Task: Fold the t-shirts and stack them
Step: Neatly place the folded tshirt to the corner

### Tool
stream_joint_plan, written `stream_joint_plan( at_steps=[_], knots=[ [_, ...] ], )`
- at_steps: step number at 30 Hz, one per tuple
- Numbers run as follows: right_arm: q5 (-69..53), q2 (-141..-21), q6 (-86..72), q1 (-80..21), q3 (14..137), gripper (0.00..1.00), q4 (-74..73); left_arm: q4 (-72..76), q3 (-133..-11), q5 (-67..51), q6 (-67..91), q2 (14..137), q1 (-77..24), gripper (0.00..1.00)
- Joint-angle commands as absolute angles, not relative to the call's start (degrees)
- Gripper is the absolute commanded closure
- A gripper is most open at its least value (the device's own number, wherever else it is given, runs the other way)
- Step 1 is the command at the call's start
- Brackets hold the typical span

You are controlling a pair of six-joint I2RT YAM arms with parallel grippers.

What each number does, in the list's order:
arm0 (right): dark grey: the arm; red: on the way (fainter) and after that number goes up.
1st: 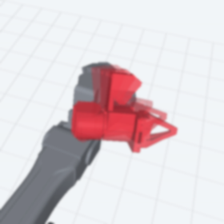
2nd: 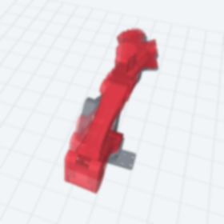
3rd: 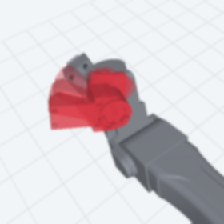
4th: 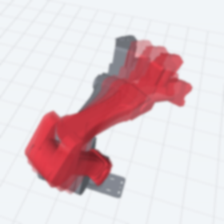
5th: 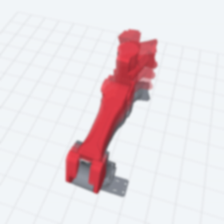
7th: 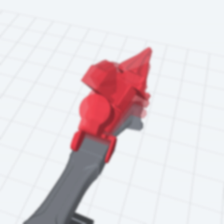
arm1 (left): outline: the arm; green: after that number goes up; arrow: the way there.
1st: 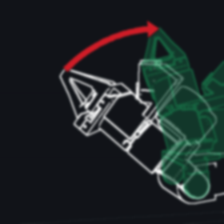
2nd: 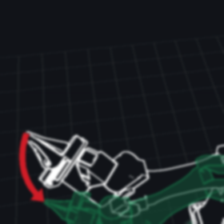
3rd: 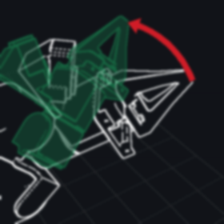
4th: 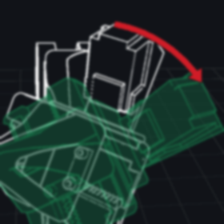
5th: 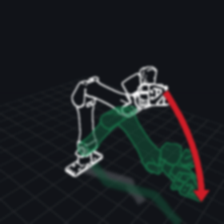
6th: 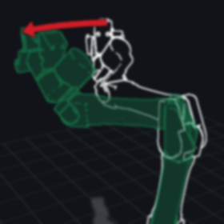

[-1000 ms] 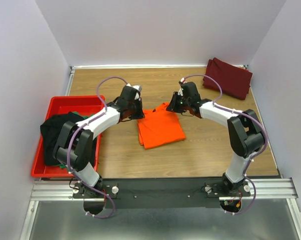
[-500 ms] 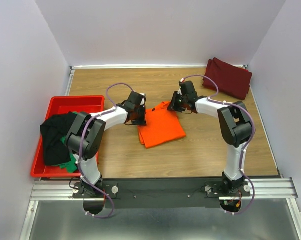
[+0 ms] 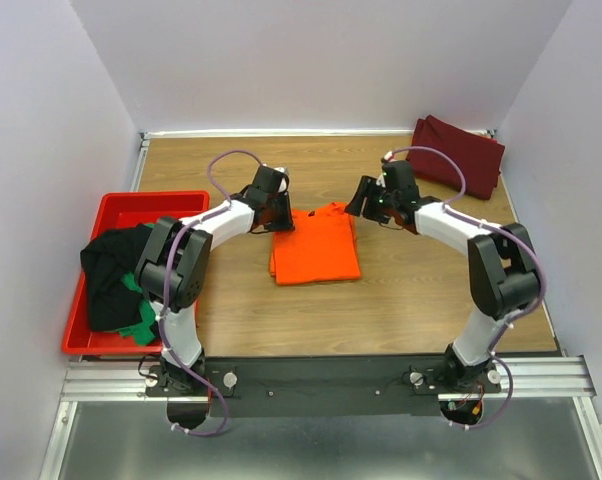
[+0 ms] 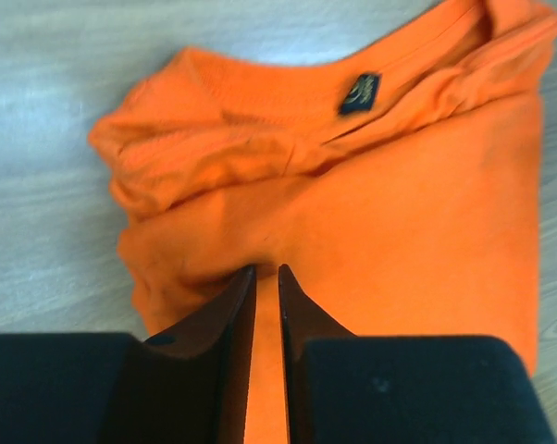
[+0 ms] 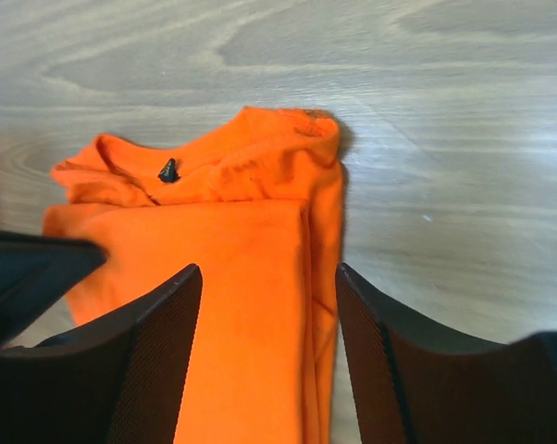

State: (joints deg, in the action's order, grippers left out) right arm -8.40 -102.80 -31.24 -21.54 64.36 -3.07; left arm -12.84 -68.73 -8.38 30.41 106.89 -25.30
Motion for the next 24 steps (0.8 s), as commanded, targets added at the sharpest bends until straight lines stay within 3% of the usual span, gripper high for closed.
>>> stream_joint_plan(
  at_steps=[1,10,17,24],
  knots=[
    [-11.06,-99.15,-30.15,-20.74,60.83,0.33,-3.69,-13.45,-71.8,-9.14,29.09,107.58,-25.31,0.76],
    [-16.08,-100.1,-28.39,-21.0,56.16,0.3,-3.6,-15.99,-74.89,-10.37,28.65,106.44,-28.38,0.76],
    [-16.0,-103.0,-27.86,-22.06,57.13,0.3,-3.78,-12.85,-65.59,-11.07,31.02,102.31,-32.78,0.88],
    [-13.19,-105.46,-29.79,-25.13,57.22,0.32,-3.87,-8.44,-58.63,-11.16,32.61,98.88,-34.45,0.89]
  ],
)
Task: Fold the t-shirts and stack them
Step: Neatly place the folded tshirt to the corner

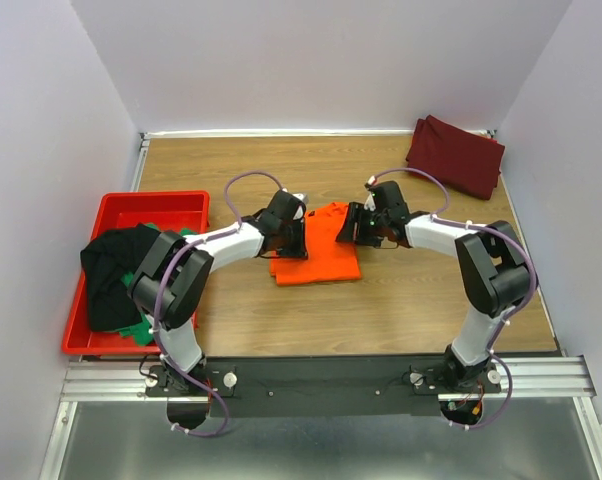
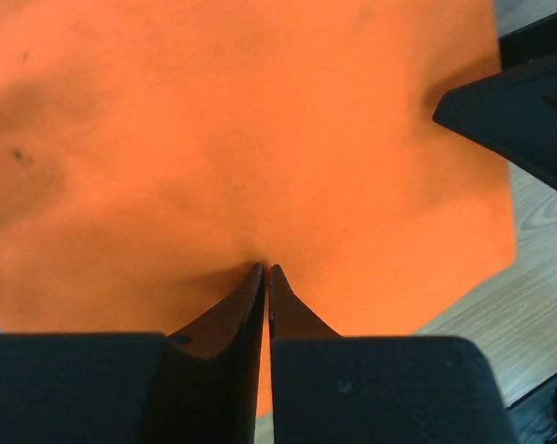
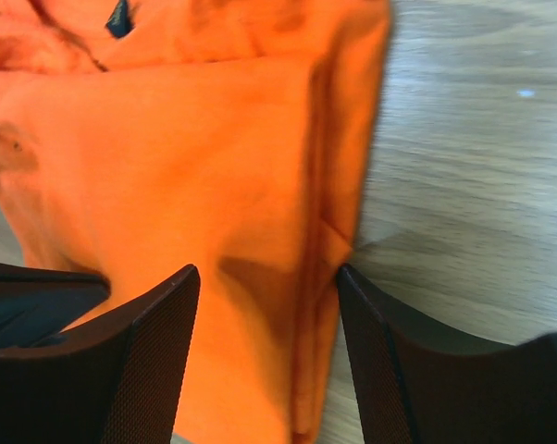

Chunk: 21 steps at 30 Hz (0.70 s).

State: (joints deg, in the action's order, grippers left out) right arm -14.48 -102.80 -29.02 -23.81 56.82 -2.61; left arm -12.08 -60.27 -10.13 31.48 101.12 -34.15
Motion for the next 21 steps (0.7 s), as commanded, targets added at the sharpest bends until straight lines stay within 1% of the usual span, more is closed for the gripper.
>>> stream_joint_plan(
  at_steps=[1,4,7,8,9,11,12,14,21],
  knots=[
    [-13.01,-105.82,-30.32,-25.75,57.22,0.32,-3.78,-8.18,-58.45,-11.25,32.61,99.4,-34.63,0.89],
    [-11.34,-106.0,-31.46,-26.98,57.04,0.36,-3.78,-6.86,-57.83,-11.51,32.96,99.93,-34.98,0.9],
    [-9.5,-106.0,-32.78,-27.33,56.95,0.51,-4.04,-5.89,-57.92,-11.95,33.13,100.37,-34.98,0.9],
    [-8.97,-106.08,-32.96,-27.33,57.13,0.57,-4.13,-5.89,-58.35,-11.95,33.05,100.46,-34.98,0.91],
    [-8.18,-106.08,-33.13,-27.33,57.13,0.68,-4.3,-6.06,-58.71,-11.95,32.96,100.46,-34.98,0.91],
    [-5.63,-106.0,-33.4,-27.42,57.83,0.79,-5.01,-6.85,-59.85,-11.43,32.35,99.93,-34.98,0.91],
    [-3.8,-106.0,-33.31,-27.42,58.09,0.91,-5.53,-8.25,-61.68,-10.64,31.47,99.41,-34.98,0.91],
    [-1.33,-105.82,-32.96,-27.33,59.14,1.0,-6.24,-11.58,-65.37,-9.06,30.33,98.7,-34.89,0.92],
    [8.59,-105.03,-30.5,-27.33,62.57,1.0,-8.61,-19.68,-75.83,-6.42,25.23,95.1,-31.12,0.92]
  ],
)
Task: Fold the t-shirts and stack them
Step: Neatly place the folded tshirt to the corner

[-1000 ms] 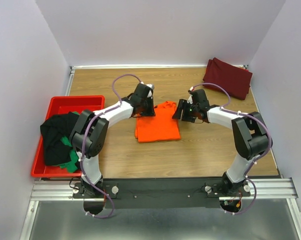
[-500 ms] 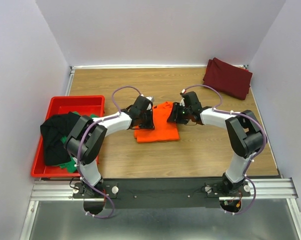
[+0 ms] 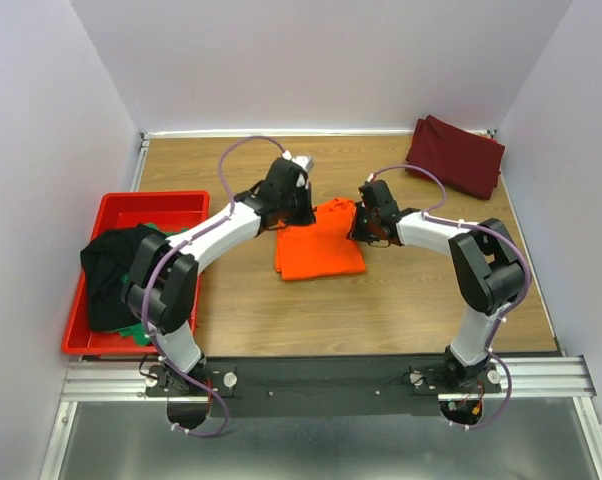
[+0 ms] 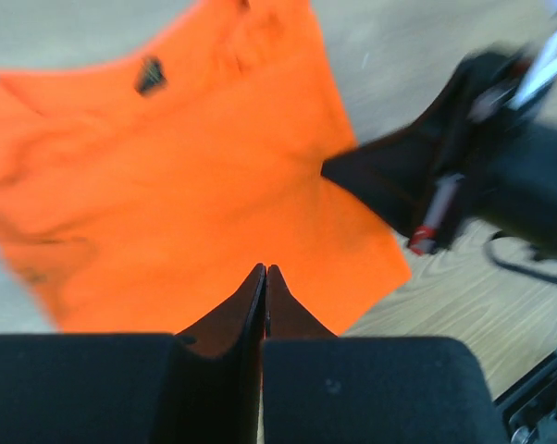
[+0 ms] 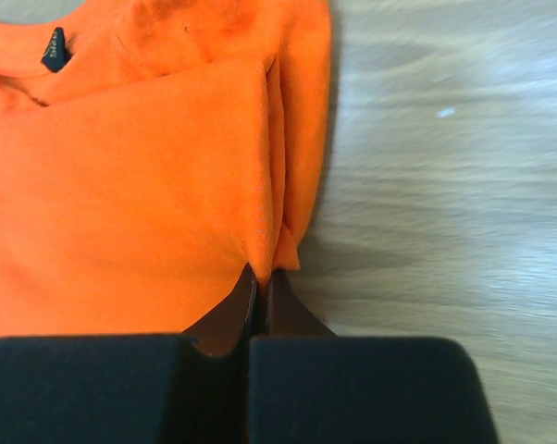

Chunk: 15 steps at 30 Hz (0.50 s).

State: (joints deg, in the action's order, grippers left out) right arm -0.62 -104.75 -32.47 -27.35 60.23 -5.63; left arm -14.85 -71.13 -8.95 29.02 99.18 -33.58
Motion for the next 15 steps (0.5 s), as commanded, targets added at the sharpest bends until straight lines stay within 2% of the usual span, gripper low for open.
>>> stream_joint_plan(
  at_steps=[1,7,15],
  knots=[
    [9.66,-104.77,-29.98,-27.33,62.93,0.99,-8.96,-20.3,-76.72,-6.59,24.88,94.49,-30.5,0.92],
    [18.97,-105.47,-25.58,-27.25,67.31,1.0,-12.03,-21.36,-79.28,-6.5,22.15,91.94,-26.28,0.92],
    [32.95,-113.89,-12.58,-24.97,81.9,1.0,-13.71,-18.64,-75.77,-5.8,21.36,89.74,-24.87,0.92]
  ],
)
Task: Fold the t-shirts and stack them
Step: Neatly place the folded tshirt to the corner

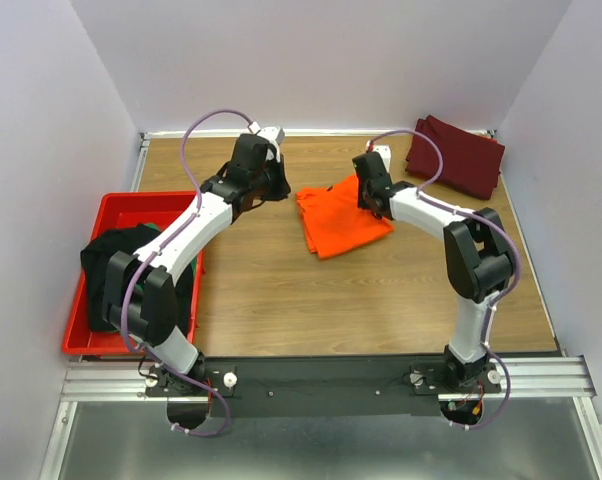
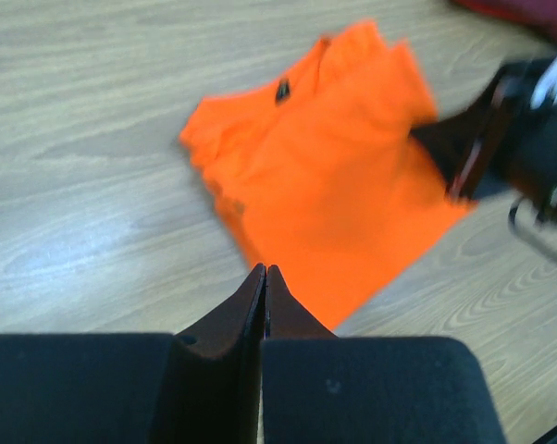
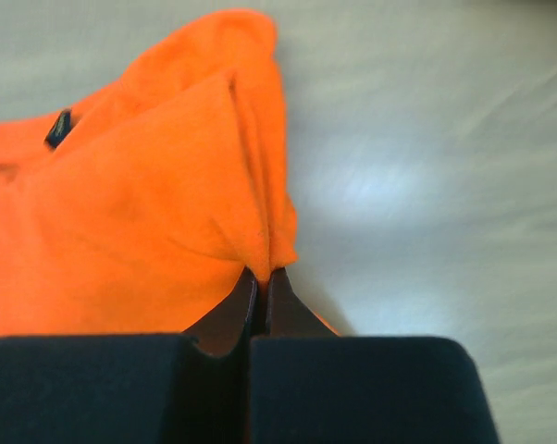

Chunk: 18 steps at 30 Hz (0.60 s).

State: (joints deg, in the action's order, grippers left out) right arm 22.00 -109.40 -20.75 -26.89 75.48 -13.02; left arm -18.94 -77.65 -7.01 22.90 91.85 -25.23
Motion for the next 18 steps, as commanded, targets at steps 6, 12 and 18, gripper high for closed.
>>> stream_joint_plan(
  at_steps=[6,12,18],
  knots=[
    [38.65,-122.59,-2.03,-23.38,94.01,1.0,-13.62,-17.49,-74.36,-6.59,20.57,90.0,-23.73,0.93],
    [39.81,-126.73,3.69,-21.19,102.73,1.0,-13.71,-15.82,-72.25,-7.21,20.39,90.0,-22.94,0.93],
    [40.61,-130.25,9.13,-18.73,112.39,1.0,-13.71,-14.85,-70.75,-7.82,19.95,90.09,-22.33,0.93]
  ],
)
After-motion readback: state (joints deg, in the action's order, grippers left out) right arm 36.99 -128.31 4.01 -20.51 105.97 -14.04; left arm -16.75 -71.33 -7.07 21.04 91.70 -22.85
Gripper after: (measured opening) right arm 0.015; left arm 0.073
